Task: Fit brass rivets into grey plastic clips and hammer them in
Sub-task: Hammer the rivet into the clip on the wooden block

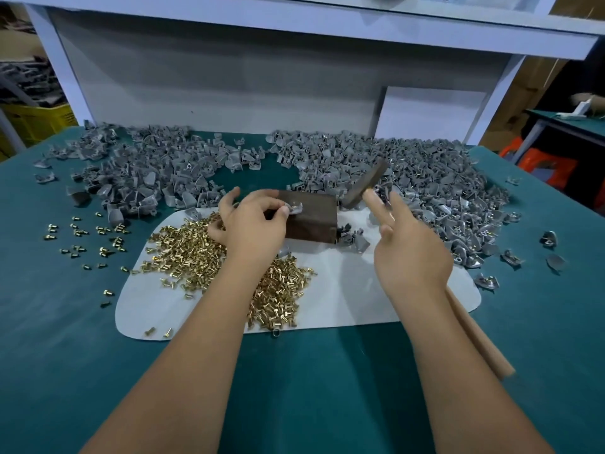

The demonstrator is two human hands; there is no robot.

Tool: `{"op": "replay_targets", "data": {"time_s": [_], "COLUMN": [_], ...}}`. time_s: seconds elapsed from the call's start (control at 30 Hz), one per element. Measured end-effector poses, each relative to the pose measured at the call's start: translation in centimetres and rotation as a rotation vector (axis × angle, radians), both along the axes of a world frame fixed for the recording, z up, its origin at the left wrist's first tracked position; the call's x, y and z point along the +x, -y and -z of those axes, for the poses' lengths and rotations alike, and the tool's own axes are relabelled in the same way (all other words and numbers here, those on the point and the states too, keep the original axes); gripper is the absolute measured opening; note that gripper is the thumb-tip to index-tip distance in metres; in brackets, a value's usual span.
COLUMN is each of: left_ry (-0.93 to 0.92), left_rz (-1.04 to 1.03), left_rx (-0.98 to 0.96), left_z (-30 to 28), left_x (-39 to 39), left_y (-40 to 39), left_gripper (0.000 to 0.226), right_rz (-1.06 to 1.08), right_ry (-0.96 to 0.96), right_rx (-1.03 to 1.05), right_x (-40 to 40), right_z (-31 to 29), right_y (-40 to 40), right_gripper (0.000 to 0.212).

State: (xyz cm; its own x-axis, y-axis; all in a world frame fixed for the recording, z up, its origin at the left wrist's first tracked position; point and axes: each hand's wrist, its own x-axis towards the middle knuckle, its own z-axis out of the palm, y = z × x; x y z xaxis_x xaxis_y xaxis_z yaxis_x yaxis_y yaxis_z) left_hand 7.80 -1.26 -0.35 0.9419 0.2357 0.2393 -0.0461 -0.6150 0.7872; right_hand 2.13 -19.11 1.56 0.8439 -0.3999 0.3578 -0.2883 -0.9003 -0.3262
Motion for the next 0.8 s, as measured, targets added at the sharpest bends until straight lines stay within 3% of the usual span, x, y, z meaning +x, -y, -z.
{"op": "replay_targets", "data": {"time_s": [0.17, 0.4, 0.8], "left_ry": [-0.013, 0.018, 0.052], "left_rz": [0.077, 0.140, 0.189], "left_rx": [-0.050, -0.097, -0.058], "left_z": [-0.5, -0.8, -1.0], "left_x": [-0.4, -1.0, -1.4], "left_y": [-0.2, -0.2, -0.2], "left_gripper": [0.025, 0.025, 0.023], "right_rz": [0.043, 0.018, -0.194], "right_ry": [-0.111, 0.001, 0.136], "right_rx": [0.044, -0.167, -0.159], "right_x": [0.2, 0.3, 0.1], "right_z": [1.1, 1.5, 2.1], "right_y": [1.1, 0.4, -2.3], "right_gripper": [0.014, 0.027, 0.027]}}
